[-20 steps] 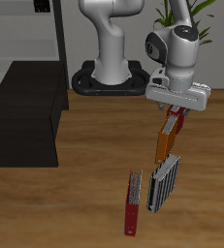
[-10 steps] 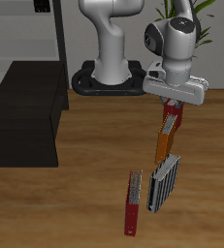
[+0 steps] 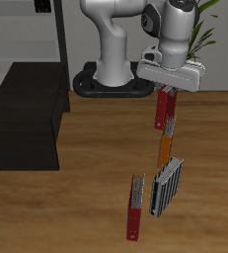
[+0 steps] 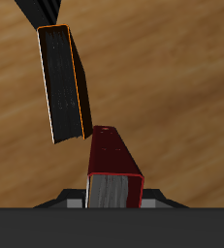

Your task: Place the left red book flat on top of the shelf and place the orange book upright on top of the shelf

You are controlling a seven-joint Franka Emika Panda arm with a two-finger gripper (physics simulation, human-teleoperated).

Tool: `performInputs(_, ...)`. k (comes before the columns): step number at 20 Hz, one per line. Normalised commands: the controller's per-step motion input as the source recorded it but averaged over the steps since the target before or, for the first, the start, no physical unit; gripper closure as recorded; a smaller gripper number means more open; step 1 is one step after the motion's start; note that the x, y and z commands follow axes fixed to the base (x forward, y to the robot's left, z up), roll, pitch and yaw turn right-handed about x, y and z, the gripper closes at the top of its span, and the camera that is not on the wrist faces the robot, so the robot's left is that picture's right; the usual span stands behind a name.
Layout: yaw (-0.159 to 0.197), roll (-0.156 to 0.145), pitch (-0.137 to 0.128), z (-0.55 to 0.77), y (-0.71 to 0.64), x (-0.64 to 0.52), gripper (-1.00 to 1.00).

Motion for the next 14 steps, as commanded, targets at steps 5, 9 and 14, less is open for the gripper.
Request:
performInputs(5, 0.099, -0.108, -0.095, 0.59, -0.51, -0.14, 1.00)
performInputs(9, 0.039, -0.145, -0.094, 0.68, -0.62, -0.26, 1.00)
performInputs(14, -0.010, -0.081, -0.048, 0.53, -0.36, -0.38, 1.00)
